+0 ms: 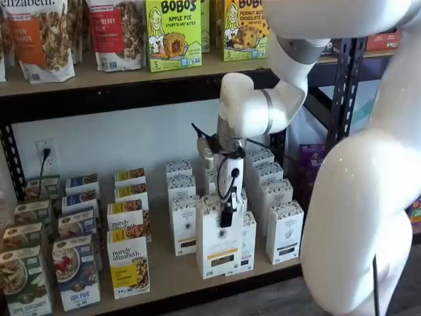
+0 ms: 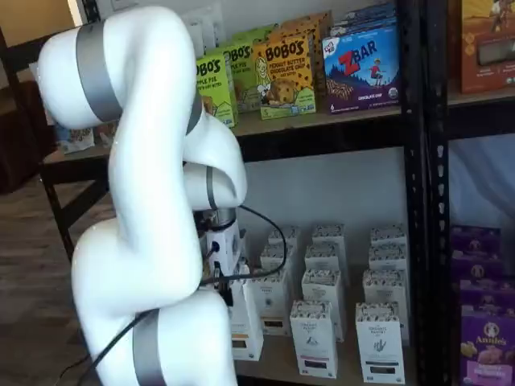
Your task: Pick up the white box with a yellow strip in the middle, on the bottom shelf, the fourth box from the left
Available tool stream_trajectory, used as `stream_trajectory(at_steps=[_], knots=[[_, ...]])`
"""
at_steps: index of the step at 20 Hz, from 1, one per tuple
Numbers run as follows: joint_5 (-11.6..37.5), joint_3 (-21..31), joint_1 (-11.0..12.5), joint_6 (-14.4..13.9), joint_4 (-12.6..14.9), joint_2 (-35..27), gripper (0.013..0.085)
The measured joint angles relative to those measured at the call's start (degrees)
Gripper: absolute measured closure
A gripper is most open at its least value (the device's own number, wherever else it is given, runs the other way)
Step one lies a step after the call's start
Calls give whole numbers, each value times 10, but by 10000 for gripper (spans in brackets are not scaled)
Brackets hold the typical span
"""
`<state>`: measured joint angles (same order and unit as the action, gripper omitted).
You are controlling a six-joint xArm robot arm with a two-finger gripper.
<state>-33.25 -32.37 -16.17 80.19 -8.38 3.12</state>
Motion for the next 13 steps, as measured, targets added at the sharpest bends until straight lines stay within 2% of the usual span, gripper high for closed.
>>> stream_trajectory(at_steps=[9, 13], knots=[[-62, 5, 8, -2, 6, 58, 530], [-75, 10, 9, -1, 4, 76, 530]])
